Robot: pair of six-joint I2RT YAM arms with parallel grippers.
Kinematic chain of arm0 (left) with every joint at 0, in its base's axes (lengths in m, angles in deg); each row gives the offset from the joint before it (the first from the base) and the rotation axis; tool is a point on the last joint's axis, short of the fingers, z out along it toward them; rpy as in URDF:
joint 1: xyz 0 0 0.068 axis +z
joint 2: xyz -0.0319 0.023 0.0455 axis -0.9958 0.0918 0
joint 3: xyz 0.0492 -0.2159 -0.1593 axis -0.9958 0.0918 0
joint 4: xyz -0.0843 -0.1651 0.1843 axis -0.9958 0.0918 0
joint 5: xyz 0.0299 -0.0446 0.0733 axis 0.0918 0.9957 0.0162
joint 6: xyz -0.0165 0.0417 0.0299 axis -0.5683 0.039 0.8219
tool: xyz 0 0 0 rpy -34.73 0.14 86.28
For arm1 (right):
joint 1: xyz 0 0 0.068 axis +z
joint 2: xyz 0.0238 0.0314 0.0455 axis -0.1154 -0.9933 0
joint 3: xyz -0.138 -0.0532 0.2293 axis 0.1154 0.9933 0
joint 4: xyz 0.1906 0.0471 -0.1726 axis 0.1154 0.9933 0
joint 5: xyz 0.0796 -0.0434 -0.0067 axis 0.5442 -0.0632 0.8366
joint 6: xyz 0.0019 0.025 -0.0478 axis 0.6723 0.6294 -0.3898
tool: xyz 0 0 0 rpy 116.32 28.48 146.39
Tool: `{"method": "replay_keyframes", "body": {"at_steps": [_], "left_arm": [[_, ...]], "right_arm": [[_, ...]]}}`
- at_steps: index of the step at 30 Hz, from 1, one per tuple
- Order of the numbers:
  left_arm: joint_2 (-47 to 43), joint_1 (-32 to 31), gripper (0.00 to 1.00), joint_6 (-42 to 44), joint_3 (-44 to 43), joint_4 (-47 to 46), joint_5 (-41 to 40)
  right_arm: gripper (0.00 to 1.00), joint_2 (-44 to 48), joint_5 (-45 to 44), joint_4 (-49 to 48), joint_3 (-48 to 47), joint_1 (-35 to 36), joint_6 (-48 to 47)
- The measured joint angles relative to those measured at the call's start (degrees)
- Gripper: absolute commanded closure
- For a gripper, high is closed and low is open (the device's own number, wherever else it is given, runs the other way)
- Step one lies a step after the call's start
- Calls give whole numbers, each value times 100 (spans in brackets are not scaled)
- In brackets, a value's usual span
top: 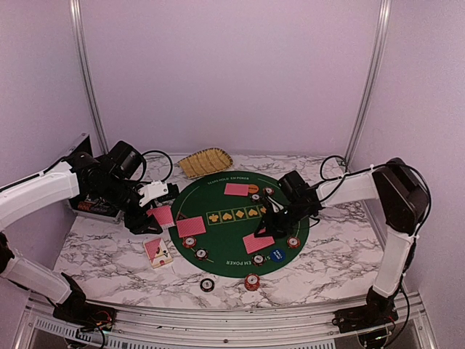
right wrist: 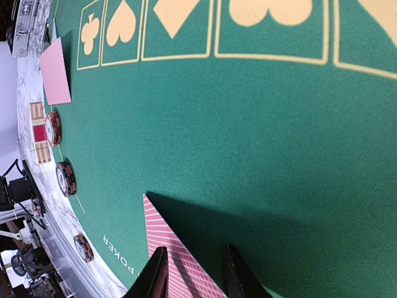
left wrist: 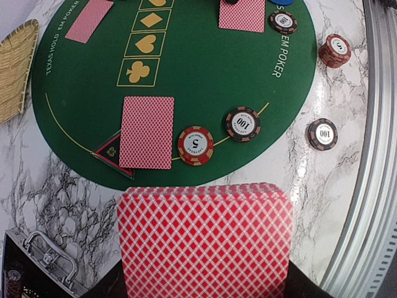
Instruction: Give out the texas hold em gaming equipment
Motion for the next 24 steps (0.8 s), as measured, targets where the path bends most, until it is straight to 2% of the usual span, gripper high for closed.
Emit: {"method": "replay_keyframes", "body": {"at_steps": [7, 11, 15, 20, 24], "left_arm": [[0, 0, 100, 2, 0, 17, 42], [0, 0, 100, 4, 0, 26, 52], [0, 0, 100, 4, 0, 35, 76], [0, 0, 100, 4, 0, 35, 76], [0, 0, 100, 4, 0, 35, 76]], "right_arm": [[43, 179, -358, 352, -87, 0, -111], [36, 293, -542, 494, -98, -4, -146], [24, 402, -645, 595, -157, -4, -101], [10, 684, -612, 503, -247, 105, 160], [6, 791, -404, 31, -428, 424, 584]]}}
